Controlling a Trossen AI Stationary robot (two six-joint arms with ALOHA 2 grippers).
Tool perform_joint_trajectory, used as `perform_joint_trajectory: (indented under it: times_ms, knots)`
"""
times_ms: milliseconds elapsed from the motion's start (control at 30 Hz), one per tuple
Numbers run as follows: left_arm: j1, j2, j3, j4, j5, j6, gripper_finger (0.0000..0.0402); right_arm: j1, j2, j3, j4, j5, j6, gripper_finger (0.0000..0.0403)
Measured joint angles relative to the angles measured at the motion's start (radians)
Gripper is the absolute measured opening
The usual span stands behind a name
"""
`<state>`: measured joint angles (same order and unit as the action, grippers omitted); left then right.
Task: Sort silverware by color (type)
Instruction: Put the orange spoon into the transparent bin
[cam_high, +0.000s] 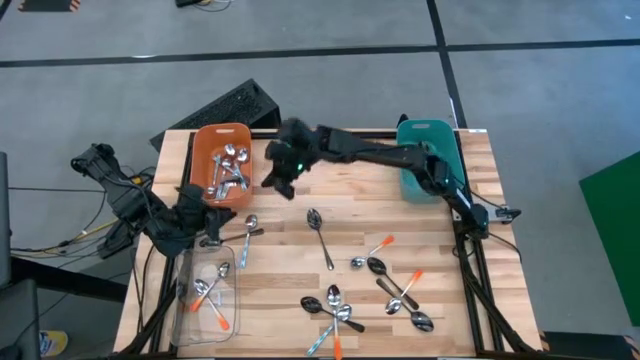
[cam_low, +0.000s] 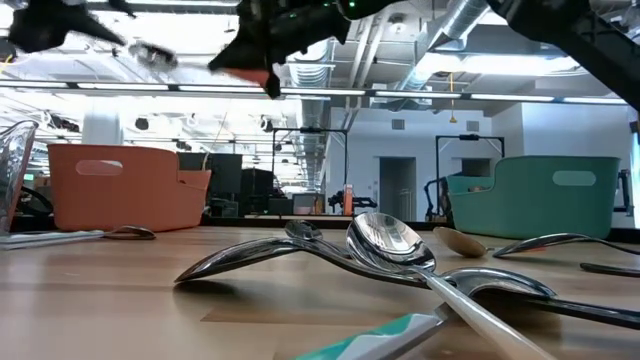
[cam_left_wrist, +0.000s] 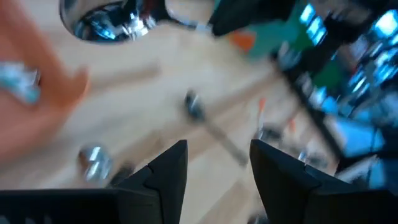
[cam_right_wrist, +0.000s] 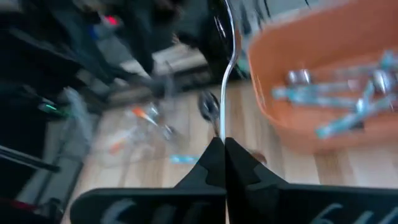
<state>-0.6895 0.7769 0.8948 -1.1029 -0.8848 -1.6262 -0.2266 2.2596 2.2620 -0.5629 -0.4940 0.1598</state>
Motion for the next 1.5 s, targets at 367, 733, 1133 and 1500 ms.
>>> perform_joint_trajectory:
  times_ms: [367, 733, 1133, 1500]
  knots:
    - [0.016, 0.058, 0.0, 0.167, -0.487, 0.118, 0.0161, -0.074, -0.022, 0.0, 0.283, -0.371, 0.076, 0.0005]
    - [0.118, 0.108, 0.0, 0.455, -0.543, 0.422, 0.0161, -0.07, -0.022, -0.159, 0.798, -0.368, 0.348, 0.0005]
    - [0.281, 0.094, 0.0, 0.755, -0.514, 0.832, 0.0142, -0.071, -0.022, -0.319, 1.164, -0.347, 0.584, 0.0005]
    - [0.361, 0.065, 0.002, 0.793, -0.322, 0.91, 0.0012, -0.072, -0.018, -0.327, 1.242, -0.346, 0.574, 0.0005]
